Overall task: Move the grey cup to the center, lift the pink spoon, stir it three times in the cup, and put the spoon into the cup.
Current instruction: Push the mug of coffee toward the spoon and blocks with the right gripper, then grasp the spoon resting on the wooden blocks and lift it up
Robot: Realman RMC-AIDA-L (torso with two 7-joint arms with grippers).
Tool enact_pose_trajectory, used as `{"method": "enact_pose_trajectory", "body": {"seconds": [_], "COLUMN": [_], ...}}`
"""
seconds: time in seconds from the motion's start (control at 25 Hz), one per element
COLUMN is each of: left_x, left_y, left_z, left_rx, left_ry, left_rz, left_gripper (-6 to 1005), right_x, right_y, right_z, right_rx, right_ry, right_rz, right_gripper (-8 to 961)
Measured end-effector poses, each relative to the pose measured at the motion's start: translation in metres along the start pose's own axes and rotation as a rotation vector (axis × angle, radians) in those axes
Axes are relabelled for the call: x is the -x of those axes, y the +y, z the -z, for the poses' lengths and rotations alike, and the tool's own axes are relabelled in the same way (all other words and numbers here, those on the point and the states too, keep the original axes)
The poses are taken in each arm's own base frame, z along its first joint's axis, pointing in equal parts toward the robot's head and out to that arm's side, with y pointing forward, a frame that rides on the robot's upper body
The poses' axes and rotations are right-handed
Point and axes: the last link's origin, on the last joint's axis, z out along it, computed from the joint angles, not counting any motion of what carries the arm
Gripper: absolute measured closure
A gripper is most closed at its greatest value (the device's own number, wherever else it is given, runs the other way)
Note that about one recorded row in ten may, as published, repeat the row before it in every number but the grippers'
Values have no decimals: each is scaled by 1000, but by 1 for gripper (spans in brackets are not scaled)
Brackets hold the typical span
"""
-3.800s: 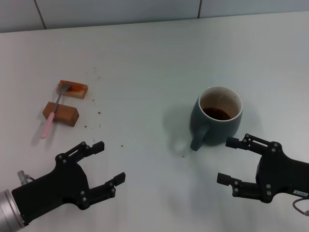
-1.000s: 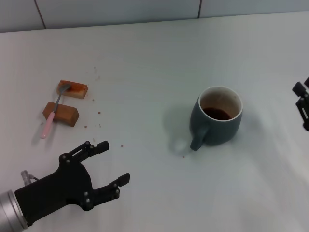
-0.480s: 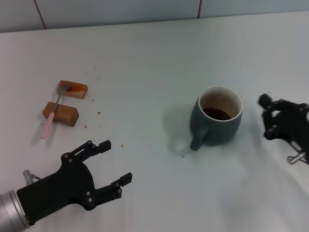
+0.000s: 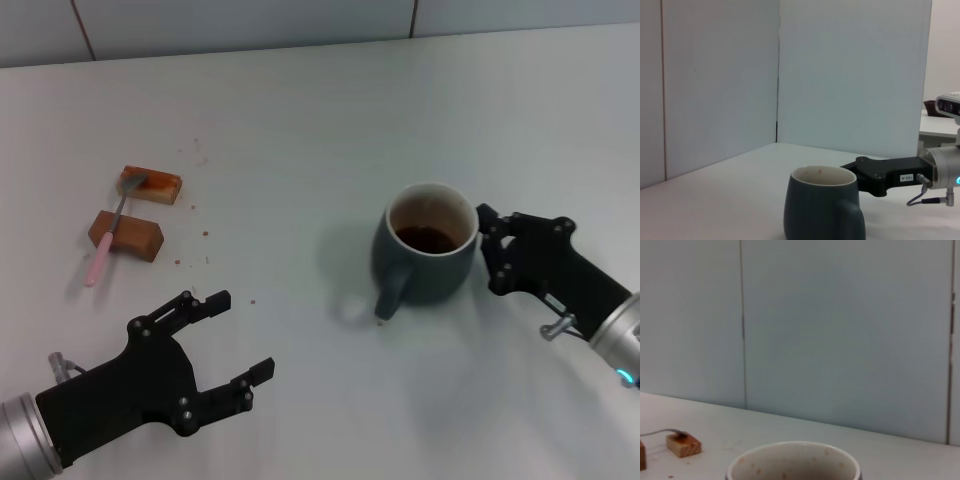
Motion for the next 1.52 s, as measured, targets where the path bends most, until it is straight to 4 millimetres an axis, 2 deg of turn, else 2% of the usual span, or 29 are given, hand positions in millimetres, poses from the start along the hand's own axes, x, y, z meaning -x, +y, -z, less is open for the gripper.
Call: {"method": "enact_pose_trajectory", "body": {"seconds": [0.48,0.92,1.12,1.2,1.28,1.4,1.52], "left_x": [0,0,-1,-1,-1,-1,0], "left_y": [0,-1,-2,-3,-4,-5,-6], "left_z": [0,-1,-1,-1,1,3,8], "left_rx": [0,1,-2,-16,-34,-56,-105], "left_ry": [0,0,6,16,28,53,91], "left_rz": [0,-2,-1,4,11,25,53], "left_gripper": [190,194,195,196,197,198,199], "right_x": [11,24,26,29,32,31,28], "right_y": [21,38,38,34,28,28,39], "right_z": [-40,-66,-73,-67,-52,-16,21], "right_rx": [96,188,193,176,160,202,284], "right_ry": [19,17,33,-5,-77,-157,-221], "right_rz": [-28,-20,-9,-19,-34,-22,3], "right_gripper": [946,941,939,938,937,935,934]}}
